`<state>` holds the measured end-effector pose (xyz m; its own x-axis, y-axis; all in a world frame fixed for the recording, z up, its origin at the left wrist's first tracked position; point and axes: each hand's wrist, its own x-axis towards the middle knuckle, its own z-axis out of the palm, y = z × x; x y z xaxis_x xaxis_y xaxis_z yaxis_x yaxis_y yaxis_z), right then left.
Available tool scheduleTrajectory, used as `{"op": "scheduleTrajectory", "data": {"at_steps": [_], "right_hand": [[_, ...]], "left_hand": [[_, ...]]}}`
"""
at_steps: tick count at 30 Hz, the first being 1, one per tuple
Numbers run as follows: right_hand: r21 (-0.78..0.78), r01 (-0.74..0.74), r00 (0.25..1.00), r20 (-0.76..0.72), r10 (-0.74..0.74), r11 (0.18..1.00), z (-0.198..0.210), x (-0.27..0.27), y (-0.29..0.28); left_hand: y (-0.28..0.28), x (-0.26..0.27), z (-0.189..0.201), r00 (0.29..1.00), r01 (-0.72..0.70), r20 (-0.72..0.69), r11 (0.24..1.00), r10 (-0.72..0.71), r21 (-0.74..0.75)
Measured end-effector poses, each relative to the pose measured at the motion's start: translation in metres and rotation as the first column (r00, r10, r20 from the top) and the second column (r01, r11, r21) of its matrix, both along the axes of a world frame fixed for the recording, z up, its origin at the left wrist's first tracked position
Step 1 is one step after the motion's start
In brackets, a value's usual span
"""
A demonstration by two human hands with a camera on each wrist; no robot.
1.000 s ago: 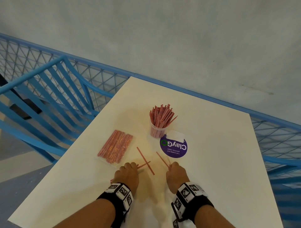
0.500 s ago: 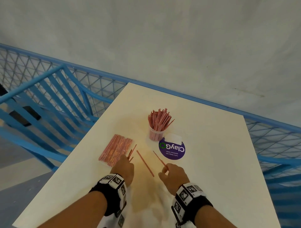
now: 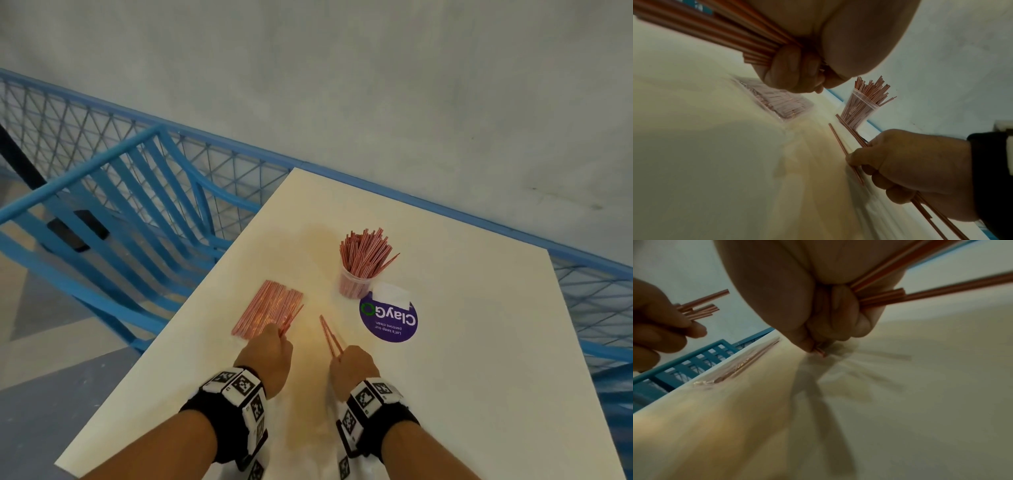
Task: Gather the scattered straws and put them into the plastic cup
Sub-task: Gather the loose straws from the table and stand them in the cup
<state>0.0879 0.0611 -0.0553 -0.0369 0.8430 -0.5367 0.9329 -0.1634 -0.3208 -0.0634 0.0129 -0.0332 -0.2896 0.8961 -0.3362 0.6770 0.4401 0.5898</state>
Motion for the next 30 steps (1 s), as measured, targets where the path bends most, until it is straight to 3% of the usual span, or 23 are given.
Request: {"op": "scheduleTrajectory", "data": {"at_steps": [7,11,15,19,22,25,27,30], "right_hand": [[-0.028,-0.009,0.999,-0.035,0.008,1.0,0.01,0.003,-0.001],[0.036,0.082,0.967,-0.247,-0.071,0.996,0.024,0.016,-0.008],[0.029,0.144,0.934,-0.334,-0.126,0.989,0.043,0.031,-0.009],[-0.151,0.288,0.829,-0.455,-0.325,0.946,0.059,0.049,-0.011],[-0.213,0.324,0.759,-0.524,-0.387,0.922,0.076,0.06,-0.02],[-0.299,0.388,0.594,-0.643,-0.484,0.872,0.088,0.065,-0.023],[-0.358,0.452,0.425,-0.719,-0.55,0.817,0.095,0.066,-0.024],[-0.437,0.55,0.113,-0.806,-0.582,0.712,0.108,0.067,-0.023]], "left_hand": [[0.001,0.0,0.01,0.995,-0.014,0.098,0.999,0.01,0.039],[0.006,0.007,0.021,0.981,-0.038,0.19,0.998,0.027,0.057],[0.014,0.018,0.039,0.989,0.028,0.143,0.995,-0.042,0.098],[0.015,0.032,0.047,0.988,0.08,0.12,0.99,-0.094,0.119],[0.014,0.041,0.049,0.986,0.095,0.126,0.986,-0.112,0.135],[0.012,0.049,0.052,0.984,0.094,0.138,0.984,-0.115,0.148],[0.009,0.054,0.054,0.979,0.109,0.156,0.983,-0.131,0.147],[-0.001,0.065,0.056,0.952,0.182,0.222,0.973,-0.211,0.142]]}}
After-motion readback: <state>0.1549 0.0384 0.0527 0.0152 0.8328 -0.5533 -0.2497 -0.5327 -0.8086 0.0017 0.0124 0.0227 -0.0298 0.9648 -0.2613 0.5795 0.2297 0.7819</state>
